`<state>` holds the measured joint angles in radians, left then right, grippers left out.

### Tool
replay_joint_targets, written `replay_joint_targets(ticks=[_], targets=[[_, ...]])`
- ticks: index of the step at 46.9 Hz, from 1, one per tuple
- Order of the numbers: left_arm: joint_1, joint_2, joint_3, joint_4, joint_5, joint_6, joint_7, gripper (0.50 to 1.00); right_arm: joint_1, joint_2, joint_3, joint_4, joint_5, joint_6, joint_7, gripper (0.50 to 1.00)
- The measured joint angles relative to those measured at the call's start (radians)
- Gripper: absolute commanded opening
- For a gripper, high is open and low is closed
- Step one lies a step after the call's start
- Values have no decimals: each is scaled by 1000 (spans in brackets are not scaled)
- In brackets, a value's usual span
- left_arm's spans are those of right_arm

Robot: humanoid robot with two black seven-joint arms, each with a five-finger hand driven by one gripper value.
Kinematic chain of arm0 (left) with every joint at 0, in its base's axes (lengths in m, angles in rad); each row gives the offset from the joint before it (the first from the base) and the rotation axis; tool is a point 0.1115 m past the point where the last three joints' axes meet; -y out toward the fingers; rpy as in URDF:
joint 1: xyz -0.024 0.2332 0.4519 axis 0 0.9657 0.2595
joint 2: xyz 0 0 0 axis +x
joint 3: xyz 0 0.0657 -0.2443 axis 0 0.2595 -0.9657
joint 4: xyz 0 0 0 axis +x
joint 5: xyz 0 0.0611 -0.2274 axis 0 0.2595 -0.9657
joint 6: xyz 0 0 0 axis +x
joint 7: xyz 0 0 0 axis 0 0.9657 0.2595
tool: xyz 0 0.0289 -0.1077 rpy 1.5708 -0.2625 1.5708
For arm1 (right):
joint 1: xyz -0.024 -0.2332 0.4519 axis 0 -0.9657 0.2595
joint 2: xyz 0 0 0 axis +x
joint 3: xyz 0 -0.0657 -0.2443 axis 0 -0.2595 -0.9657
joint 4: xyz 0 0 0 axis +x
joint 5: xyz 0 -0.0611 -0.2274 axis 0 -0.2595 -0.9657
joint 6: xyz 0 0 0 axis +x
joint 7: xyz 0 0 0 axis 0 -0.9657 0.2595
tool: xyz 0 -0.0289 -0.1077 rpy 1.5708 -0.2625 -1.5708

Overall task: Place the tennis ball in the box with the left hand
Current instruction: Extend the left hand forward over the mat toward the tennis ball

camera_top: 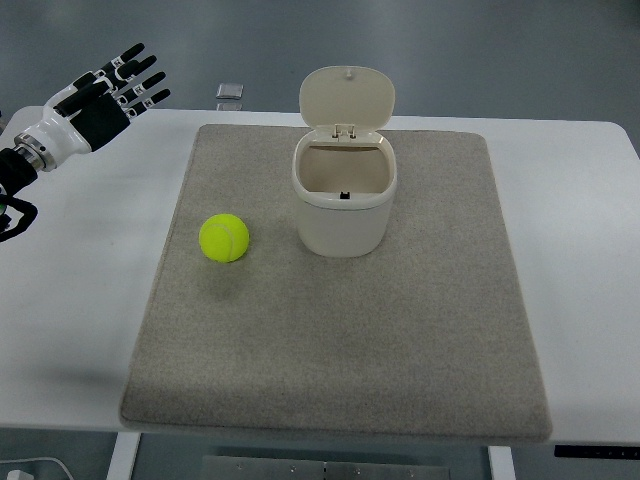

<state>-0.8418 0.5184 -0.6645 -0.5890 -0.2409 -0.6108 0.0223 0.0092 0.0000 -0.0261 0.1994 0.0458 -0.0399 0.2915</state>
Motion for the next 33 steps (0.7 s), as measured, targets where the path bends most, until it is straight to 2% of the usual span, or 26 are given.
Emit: replay_joint_targets(ticks=[33], targets=[[0,5,9,-14,15,0,1,994,0,0,0,0,0,0,0,938]])
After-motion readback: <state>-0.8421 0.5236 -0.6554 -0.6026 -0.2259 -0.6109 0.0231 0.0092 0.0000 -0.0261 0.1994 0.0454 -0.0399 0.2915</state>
